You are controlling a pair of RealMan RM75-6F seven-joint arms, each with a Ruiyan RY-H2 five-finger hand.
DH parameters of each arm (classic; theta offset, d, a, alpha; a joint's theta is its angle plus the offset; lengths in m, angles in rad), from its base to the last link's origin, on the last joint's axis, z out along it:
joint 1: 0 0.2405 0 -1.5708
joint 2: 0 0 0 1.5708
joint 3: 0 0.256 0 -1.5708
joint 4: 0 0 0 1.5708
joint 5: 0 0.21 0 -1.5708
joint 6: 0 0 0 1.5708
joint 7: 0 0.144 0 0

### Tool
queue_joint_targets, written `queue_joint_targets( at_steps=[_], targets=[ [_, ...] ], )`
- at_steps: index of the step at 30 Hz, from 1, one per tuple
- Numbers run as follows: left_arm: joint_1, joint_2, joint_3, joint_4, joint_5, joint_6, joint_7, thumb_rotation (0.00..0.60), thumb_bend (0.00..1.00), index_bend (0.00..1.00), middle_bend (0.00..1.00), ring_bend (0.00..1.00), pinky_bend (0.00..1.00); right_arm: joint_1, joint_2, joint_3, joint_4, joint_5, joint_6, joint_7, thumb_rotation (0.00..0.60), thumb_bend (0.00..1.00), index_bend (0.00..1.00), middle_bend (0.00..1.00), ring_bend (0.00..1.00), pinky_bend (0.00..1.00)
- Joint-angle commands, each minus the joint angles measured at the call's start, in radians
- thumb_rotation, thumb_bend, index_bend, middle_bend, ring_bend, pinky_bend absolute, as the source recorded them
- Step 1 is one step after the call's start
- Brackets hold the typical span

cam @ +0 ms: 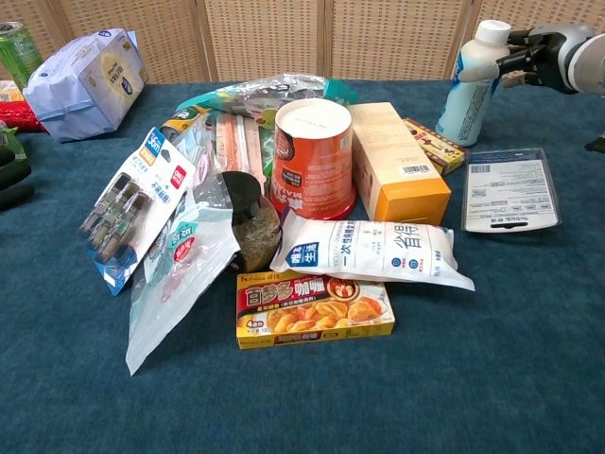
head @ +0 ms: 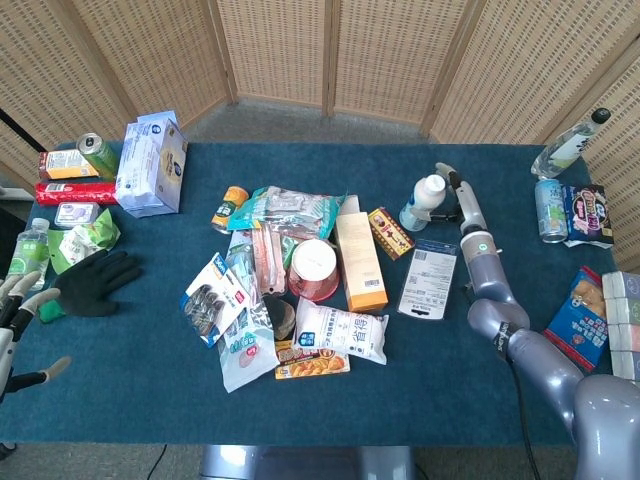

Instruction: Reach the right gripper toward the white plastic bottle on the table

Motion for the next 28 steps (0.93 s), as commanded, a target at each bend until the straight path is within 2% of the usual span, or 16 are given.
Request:
queue_joint_targets(
  at_steps=[1, 2, 8, 13, 19, 23, 28],
  targets=[
    [0.001, 0.001, 0.000, 0.000, -0.001, 0.001, -0.002, 0.600, 0.00, 0.21, 0.00, 0.00, 0.00, -0.004, -0.008, 0.001, 0.007, 0.006, 0.002, -0.003, 0.600, 0.00, 0.54, 0.65, 0.41, 0.51],
    [0.001, 0.001, 0.000, 0.000, -0.001, 0.001, -0.003, 0.600, 0.00, 0.21, 0.00, 0.00, 0.00, -0.006, -0.007, -0.002, 0.008, 0.005, 0.002, -0.006, 0.600, 0.00, 0.58, 0.70, 0.45, 0.55],
    [0.000, 0.002, 0.001, 0.000, 0.001, -0.001, -0.007, 0.600, 0.00, 0.21, 0.00, 0.00, 0.00, -0.024, 0.013, 0.005, -0.026, -0.002, 0.045, -0.016, 0.600, 0.01, 0.61, 0.73, 0.49, 0.57],
    [-0.003, 0.007, 0.000, -0.001, 0.003, -0.001, -0.024, 0.600, 0.00, 0.21, 0.00, 0.00, 0.00, -0.058, 0.096, 0.020, -0.141, -0.009, 0.127, -0.058, 0.600, 0.02, 0.62, 0.74, 0.49, 0.57],
    [-0.009, 0.020, 0.004, 0.007, 0.003, -0.016, -0.077, 0.600, 0.00, 0.21, 0.00, 0.00, 0.00, -0.125, 0.276, 0.068, -0.415, 0.041, 0.264, -0.178, 0.600, 0.04, 0.63, 0.75, 0.50, 0.58],
    [-0.017, 0.032, 0.006, 0.019, -0.004, -0.034, -0.125, 0.600, 0.00, 0.21, 0.00, 0.00, 0.00, -0.158, 0.413, 0.114, -0.632, 0.127, 0.354, -0.301, 0.600, 0.03, 0.63, 0.75, 0.50, 0.58],
    [-0.028, 0.040, 0.006, 0.030, -0.012, -0.057, -0.155, 0.600, 0.00, 0.21, 0.00, 0.00, 0.00, -0.164, 0.529, 0.156, -0.811, 0.239, 0.425, -0.420, 0.600, 0.03, 0.64, 0.75, 0.50, 0.58]
  ],
)
